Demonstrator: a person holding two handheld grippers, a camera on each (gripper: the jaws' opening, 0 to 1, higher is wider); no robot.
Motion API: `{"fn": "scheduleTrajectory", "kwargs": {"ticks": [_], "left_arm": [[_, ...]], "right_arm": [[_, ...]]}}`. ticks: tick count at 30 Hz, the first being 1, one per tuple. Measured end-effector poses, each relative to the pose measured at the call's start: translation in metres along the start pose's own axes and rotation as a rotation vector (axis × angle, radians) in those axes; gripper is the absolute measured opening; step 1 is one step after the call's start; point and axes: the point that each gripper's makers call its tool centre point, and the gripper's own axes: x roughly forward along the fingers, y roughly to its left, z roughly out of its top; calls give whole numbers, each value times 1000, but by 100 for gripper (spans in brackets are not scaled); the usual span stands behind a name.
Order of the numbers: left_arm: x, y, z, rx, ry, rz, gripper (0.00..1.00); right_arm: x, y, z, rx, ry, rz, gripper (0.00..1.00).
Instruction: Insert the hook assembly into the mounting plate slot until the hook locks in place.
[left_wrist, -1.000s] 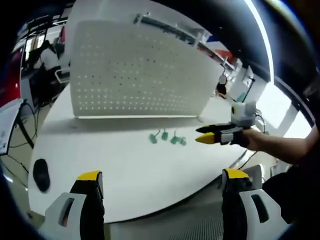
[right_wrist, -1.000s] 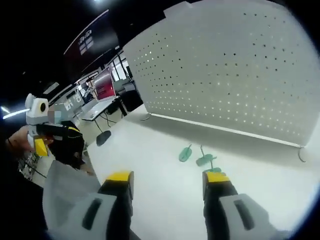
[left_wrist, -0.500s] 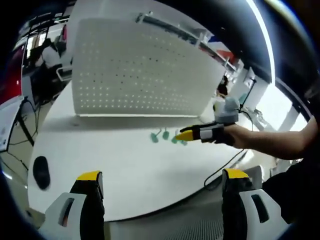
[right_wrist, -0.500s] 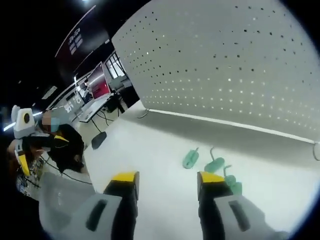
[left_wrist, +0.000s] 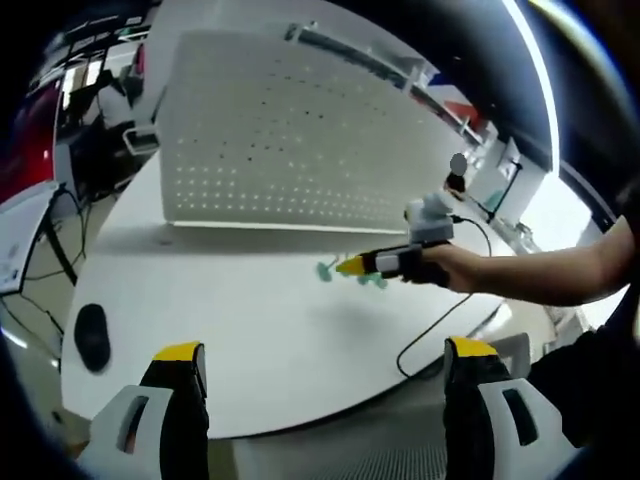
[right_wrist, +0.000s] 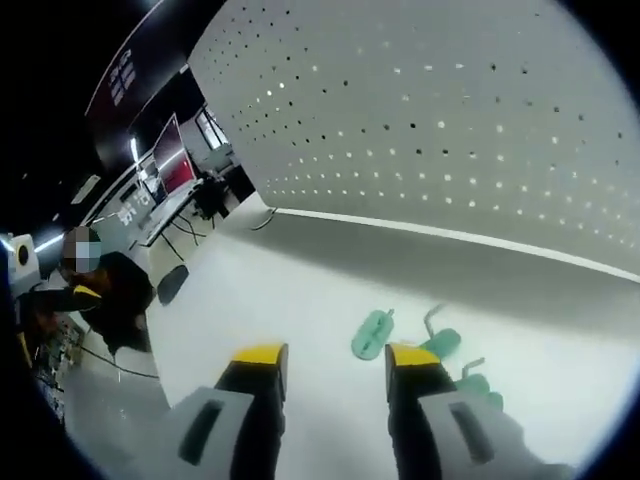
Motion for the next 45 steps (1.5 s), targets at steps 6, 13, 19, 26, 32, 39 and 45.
{"fn": "scheduleTrajectory", "kwargs": {"ticks": [6,13,19,26,32,39,45], "left_arm": [[-2,9,-3,-16,4,13,100],[-1,16,-1,-22,5,21,100],[0,17,-2,-28,9,22,100],[1,20,-3,-31,16,23,100],[3,21,-2,-32,14,24,100],[3,19,0,-29,8,23,100],[3,17,4,-17,4,20,100]], "right_arm": [[15,-7,4,55,23,-28,33],[29,-23,3,128,47,-73,25],[36,-31,2,147,74,-101,18],[36,-37,2,140,90,-126,5],[34,-37,3,149,92,-128,1],[31,-35,4,146,83,-123,0],[21,-31,22,136,7,-120,0]]}}
